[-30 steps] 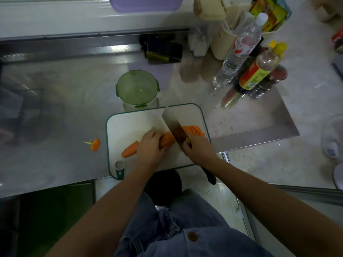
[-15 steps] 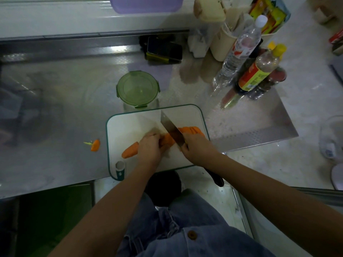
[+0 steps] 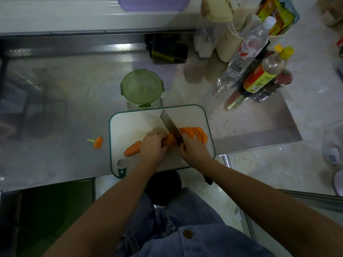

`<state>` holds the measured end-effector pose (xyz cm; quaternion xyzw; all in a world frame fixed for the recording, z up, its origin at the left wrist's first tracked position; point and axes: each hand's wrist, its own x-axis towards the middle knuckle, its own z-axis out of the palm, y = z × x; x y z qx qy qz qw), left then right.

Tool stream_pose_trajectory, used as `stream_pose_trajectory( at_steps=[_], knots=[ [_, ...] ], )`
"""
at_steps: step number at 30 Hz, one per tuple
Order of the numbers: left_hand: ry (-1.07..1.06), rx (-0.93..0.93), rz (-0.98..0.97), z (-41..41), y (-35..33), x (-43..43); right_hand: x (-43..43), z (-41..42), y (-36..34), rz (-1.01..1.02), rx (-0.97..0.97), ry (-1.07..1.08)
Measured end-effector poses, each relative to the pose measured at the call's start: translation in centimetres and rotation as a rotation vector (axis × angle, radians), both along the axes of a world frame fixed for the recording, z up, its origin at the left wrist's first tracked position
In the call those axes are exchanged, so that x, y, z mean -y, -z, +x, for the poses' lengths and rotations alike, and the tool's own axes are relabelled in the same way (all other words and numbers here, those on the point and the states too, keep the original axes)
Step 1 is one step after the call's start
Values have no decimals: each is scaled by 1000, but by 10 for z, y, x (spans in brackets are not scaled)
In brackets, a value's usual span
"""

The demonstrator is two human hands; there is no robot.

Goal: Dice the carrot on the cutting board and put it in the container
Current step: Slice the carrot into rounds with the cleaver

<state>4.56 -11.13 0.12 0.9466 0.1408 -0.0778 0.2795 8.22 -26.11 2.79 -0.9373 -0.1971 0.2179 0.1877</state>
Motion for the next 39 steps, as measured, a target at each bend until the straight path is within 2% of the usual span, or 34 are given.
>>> stream_pose_trajectory(
  at_steps=[9,21,33,39],
  knots=[
    [-6,-16,-1,1,1,0,7,10,-19,24,114,-47],
    [14,-24,-7,2,-1,-4,5,7,-31,17,59,-105],
    [37,-20,-41,2,0,-4,-9,-2,-9,-6,-33,11],
    [41,-18,-21,3,0,-4,-5,-9,1,21,19,24]
  ],
)
